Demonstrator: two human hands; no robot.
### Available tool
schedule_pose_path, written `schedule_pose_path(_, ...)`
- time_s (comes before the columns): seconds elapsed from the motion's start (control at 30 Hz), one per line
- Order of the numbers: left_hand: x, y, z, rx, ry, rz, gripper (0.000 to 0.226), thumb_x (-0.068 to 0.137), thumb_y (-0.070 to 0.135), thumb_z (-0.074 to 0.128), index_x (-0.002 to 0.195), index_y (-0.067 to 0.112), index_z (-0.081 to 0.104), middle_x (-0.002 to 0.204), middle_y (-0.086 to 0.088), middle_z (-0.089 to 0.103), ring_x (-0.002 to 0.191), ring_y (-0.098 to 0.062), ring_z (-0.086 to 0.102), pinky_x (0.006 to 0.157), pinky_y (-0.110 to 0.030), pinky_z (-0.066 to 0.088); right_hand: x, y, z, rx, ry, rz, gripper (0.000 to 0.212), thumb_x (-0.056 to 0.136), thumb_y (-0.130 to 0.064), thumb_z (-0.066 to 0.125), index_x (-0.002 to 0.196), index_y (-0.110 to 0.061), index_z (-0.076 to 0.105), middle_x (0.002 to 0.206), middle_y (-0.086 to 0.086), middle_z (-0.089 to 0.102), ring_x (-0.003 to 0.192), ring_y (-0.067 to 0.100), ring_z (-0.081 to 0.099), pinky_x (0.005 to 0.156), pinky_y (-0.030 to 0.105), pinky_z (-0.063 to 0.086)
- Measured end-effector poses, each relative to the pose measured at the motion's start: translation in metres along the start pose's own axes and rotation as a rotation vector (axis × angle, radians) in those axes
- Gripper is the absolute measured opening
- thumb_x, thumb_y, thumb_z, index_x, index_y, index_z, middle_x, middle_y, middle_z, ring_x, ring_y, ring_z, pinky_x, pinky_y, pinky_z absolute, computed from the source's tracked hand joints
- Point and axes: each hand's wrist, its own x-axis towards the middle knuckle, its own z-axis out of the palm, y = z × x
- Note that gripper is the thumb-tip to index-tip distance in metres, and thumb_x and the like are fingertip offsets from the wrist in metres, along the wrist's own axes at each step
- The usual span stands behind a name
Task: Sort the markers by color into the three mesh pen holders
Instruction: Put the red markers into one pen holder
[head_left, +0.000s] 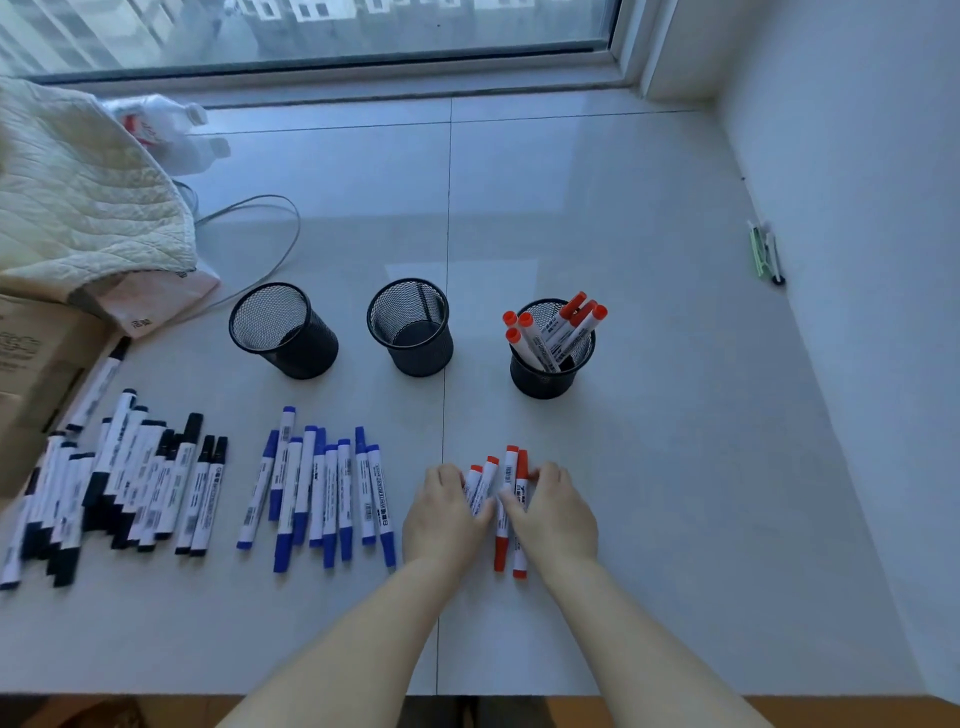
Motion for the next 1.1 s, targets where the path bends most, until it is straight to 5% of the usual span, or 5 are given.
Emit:
schedule_pose_path(0.3,0.01,0.006,-0.01,0.08,-0.105,-0.004,0.029,0.093,0.026,0.04,0.11,0.002,0.044,0.111,-0.013,0.046,0.095,-0.027,0.048,0.069,-0.026,0.029,0.007,-0.001,-0.013,-0.188,-0.137,0.05,0.026,0.089,-0.018,0.044,0.109,-0.002,0.048,0.112,0.014,0.056,0.099,0.031,0.058,0.07,0.03,0.04)
schedule_pose_path(0.47,0.015,0.023,-0.034,-0.259,-0.184,-0.09,0.01,0.085,0.021,0.045,0.087,0.011,0.043,0.078,-0.005,0.05,0.067,-0.02,0.047,0.051,-0.028,0.033,0.011,0.001,-0.047,0.218,-0.051,0.167,0.028,0.084,-0.02,0.045,0.057,-0.012,0.042,0.067,0.008,0.055,0.069,0.028,0.058,0.061,0.03,0.041)
schedule_pose_path(0.63,0.021,0.059,-0.068,-0.61,-0.151,-0.003,0.009,0.09,0.015,0.039,0.083,0.02,0.04,0.075,-0.004,0.06,0.07,-0.018,0.062,0.064,-0.037,0.051,0.025,-0.023,-0.086,0.822,0.226,0.124,0.017,0.091,-0.02,0.043,0.076,-0.018,0.05,0.06,0.0,0.059,0.049,0.011,0.062,0.053,0.025,0.051)
schedule_pose_path(0.77,0.028,0.09,-0.102,-0.765,0.06,0.151,0.019,0.088,0.02,0.047,0.07,0.025,0.047,0.061,0.006,0.045,0.055,-0.012,0.039,0.054,-0.028,0.034,0.049,-0.048,-0.128,1.051,0.34,0.083,0.023,0.085,-0.031,0.053,0.064,-0.026,0.045,0.057,-0.004,0.045,0.055,0.018,0.042,0.063,0.037,0.037)
schedule_pose_path(1.1,0.073,0.141,-0.17,-1.178,0.177,0.144,0.043,0.089,0.02,0.055,0.053,0.014,0.034,0.05,-0.004,0.036,0.047,-0.017,0.031,0.051,-0.027,0.029,0.079,-0.079,-0.154,1.329,0.522,-0.029,0.037,0.095,-0.039,0.045,0.072,-0.01,0.044,0.045,-0.004,0.047,0.035,0.009,0.048,0.04,0.012,0.04)
